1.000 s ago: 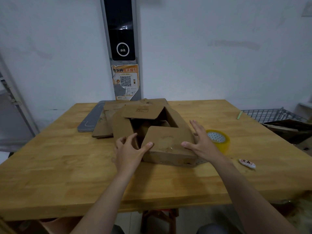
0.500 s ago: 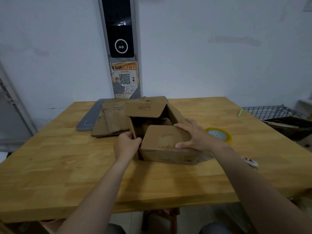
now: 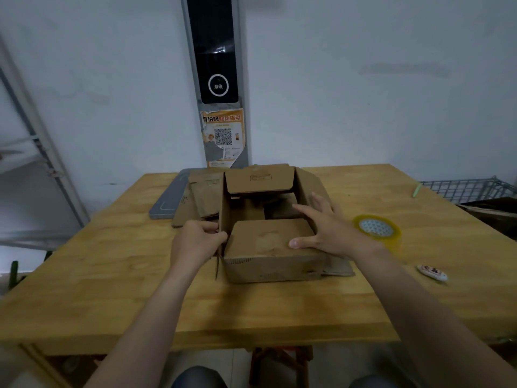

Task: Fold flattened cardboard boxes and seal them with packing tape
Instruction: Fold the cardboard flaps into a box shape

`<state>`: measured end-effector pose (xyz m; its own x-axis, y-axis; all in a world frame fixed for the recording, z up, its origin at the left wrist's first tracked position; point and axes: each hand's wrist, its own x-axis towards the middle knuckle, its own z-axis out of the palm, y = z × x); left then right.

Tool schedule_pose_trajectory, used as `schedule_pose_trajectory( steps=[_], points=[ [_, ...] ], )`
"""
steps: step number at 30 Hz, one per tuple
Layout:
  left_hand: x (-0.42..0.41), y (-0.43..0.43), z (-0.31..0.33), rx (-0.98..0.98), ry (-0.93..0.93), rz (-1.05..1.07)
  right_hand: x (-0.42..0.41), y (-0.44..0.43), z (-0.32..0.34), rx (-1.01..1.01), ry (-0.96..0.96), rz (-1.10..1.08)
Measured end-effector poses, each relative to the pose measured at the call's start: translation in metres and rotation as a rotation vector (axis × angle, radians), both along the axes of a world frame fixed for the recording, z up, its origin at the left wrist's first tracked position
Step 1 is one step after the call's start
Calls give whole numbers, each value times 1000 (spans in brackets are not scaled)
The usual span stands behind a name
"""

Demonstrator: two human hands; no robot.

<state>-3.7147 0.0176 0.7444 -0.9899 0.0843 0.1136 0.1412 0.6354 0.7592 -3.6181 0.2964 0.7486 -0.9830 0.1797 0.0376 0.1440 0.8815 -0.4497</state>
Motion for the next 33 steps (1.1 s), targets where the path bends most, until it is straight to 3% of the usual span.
schedule_pose_trajectory(
  steps=[3, 6, 9, 14, 21, 24, 27, 33],
  points=[
    [4, -5, -2, 4, 54, 43, -2, -4, -8, 24, -99, -28],
    [1, 2, -2, 32, 68, -50, -6, 0, -15, -81, -94, -25],
    [-3, 10, -1, 28, 11, -118, -8, 2, -16, -101, -84, -46],
    [-20, -11, -1, -51, -109, 16, -6, 3, -20, -83, -143, -216],
    [-7, -35, 20, 190, -12, -68, 2, -12, -10, -13, -165, -298],
    [13, -32, 32, 436, 63, -91, 7, -16, -8, -49, -115, -288],
    [19, -25, 36, 660, 23, -261, 12, -17, -7, -147, -56, -266],
    [26, 8, 15, 275, -70, -521, 15, -16, -7, -242, 35, -271]
  ],
)
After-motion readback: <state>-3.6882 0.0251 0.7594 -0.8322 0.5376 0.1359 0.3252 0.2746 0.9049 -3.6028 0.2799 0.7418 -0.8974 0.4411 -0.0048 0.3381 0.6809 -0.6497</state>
